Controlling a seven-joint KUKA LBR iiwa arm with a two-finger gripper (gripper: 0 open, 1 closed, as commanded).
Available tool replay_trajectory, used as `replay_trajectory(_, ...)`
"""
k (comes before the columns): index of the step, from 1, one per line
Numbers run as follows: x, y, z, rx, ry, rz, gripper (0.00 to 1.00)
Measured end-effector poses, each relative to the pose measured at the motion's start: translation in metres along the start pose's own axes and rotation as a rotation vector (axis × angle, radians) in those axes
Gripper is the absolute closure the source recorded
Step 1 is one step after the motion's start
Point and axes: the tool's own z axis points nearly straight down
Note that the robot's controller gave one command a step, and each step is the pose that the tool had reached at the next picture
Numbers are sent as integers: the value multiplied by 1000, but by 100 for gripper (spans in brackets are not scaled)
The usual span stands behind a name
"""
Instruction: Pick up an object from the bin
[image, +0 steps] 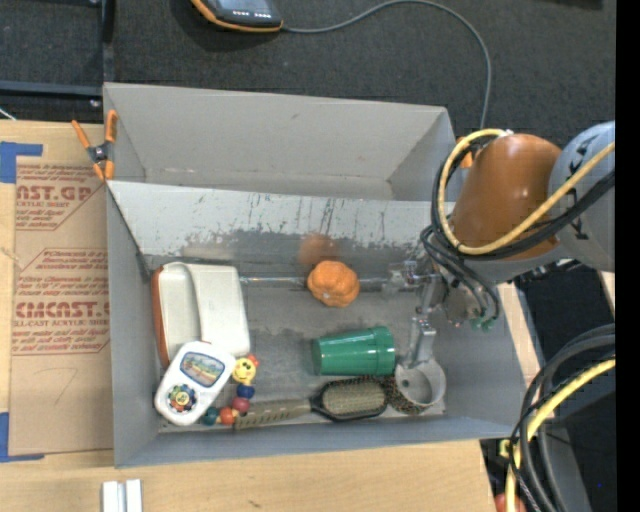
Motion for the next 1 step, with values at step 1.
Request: replay_trajectory(1,0,-32,34,0,1,-366,0)
